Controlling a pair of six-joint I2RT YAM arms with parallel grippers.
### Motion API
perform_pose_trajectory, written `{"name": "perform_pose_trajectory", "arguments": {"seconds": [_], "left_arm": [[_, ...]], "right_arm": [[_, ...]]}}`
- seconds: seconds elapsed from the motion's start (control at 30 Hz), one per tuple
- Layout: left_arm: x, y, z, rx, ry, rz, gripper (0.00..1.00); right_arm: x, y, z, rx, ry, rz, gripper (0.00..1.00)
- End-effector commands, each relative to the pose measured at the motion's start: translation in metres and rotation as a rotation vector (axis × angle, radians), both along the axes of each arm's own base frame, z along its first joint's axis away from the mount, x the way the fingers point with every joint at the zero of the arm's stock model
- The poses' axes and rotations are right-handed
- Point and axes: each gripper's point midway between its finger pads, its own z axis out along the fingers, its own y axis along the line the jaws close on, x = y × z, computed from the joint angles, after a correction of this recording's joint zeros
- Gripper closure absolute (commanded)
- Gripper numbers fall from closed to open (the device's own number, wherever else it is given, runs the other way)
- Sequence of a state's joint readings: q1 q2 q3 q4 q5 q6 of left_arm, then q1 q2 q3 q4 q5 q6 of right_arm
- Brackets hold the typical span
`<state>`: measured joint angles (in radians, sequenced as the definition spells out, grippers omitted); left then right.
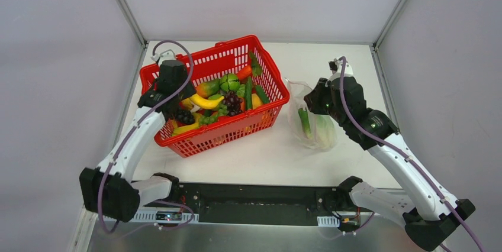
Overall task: Place the food in the zip-top bag and seal the zipper
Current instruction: Pick up the fake fruit from the bin.
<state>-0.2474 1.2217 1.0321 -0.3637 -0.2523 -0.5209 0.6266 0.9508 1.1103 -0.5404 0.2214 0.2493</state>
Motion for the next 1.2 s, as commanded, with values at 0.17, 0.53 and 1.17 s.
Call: {"name": "perform_pose_trajectory", "arguments": {"seconds": [0.17, 0.53, 1.17], "left_arm": [[-0.034, 0.018, 0.071, 0.026, -0.19, 0.0, 0.91], [-0.058, -0.042, 0.155, -0.115, -0.372, -0.251, 0.91], [-0.091, -0.213, 0.228, -0.132, -0.57, -0.767, 0.88]], "right_arm": [[0.004, 0.004, 0.012, 0.041, -0.045, 0.007, 0.88], [0.003, 0.01, 0.018, 0.086, -0.052, 0.021, 0.88], [-0.001, 0.019, 0.03, 0.173, -0.079, 0.047, 0.88]]}}
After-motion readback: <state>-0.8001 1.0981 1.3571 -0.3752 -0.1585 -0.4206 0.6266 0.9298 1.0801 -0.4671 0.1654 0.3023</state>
